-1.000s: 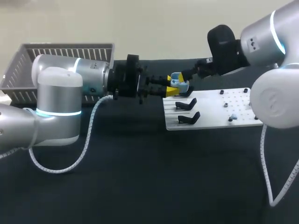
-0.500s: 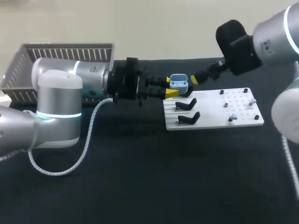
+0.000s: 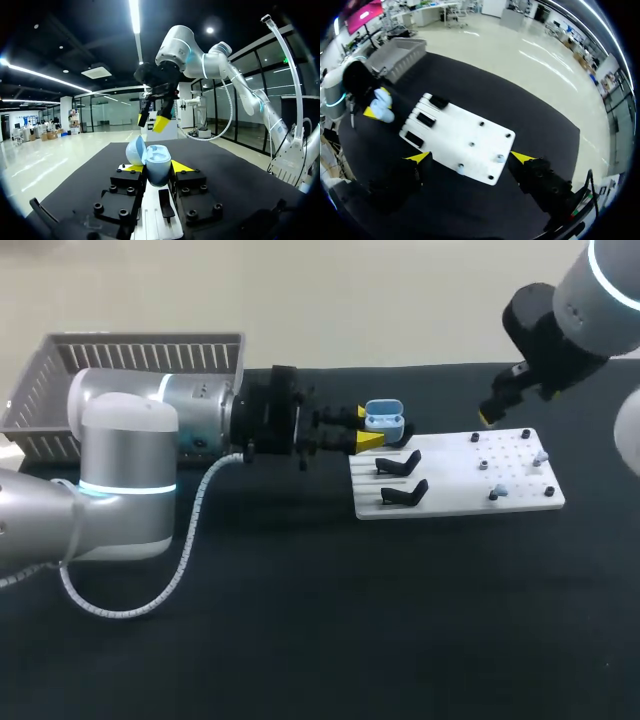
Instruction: Pick up each earbud case from the left stands, insert the matching earbuds, close the lid, and place the case in the box.
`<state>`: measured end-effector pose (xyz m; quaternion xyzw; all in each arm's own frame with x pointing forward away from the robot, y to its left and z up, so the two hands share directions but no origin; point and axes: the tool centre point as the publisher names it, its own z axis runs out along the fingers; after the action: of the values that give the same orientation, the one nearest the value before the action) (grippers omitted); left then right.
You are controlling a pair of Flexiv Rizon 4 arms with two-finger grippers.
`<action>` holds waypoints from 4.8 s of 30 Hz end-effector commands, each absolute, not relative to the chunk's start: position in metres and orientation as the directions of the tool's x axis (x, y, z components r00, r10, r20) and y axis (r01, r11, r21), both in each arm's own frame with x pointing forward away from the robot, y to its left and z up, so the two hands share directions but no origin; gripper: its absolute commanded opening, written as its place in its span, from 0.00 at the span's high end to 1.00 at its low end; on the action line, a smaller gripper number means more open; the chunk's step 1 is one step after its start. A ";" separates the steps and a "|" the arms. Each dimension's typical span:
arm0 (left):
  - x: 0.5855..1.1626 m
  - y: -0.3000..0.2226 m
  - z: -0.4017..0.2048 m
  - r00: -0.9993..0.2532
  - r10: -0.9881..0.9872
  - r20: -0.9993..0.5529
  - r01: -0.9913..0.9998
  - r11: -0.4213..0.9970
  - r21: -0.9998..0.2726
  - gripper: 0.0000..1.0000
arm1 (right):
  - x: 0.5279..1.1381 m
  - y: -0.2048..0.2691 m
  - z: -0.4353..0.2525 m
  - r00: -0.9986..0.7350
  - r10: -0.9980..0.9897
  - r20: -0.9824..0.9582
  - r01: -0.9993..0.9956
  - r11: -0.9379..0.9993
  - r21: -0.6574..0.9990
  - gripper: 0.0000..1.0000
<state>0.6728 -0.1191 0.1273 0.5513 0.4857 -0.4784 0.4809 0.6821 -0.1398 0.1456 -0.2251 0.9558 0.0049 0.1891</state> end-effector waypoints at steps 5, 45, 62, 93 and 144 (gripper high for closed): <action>0.671 -0.119 0.127 0.073 0.074 -0.995 0.996 -0.058 0.068 1.00 | 0.702 -0.160 0.118 -0.884 -0.418 -0.208 -0.371 0.900 -0.229 0.00; 0.671 -0.119 0.127 0.073 0.074 -0.995 0.996 -0.058 0.068 1.00 | 0.697 -0.184 0.080 -0.899 -0.417 -0.132 -0.388 0.900 -0.199 0.00; 0.671 -0.119 0.127 0.073 0.074 -0.995 0.996 -0.058 0.068 1.00 | 0.698 -0.192 0.049 -0.887 -0.458 -0.059 -0.443 0.880 -0.173 0.00; 0.671 -0.119 0.127 0.073 0.074 -0.995 0.996 -0.058 0.068 1.00 | 0.700 -0.199 0.037 -0.904 -0.423 -0.066 -0.406 0.896 -0.180 0.55; 0.671 -0.119 0.127 0.073 0.074 -0.995 0.996 -0.058 0.068 1.00 | 0.705 -0.210 0.024 -0.920 -0.385 -0.079 -0.367 0.913 -0.177 0.62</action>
<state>0.6727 -0.1195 0.1275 0.5512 0.4864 -0.4780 0.4808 0.7088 -0.2096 0.0233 -0.1933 0.9767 -0.0778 0.0517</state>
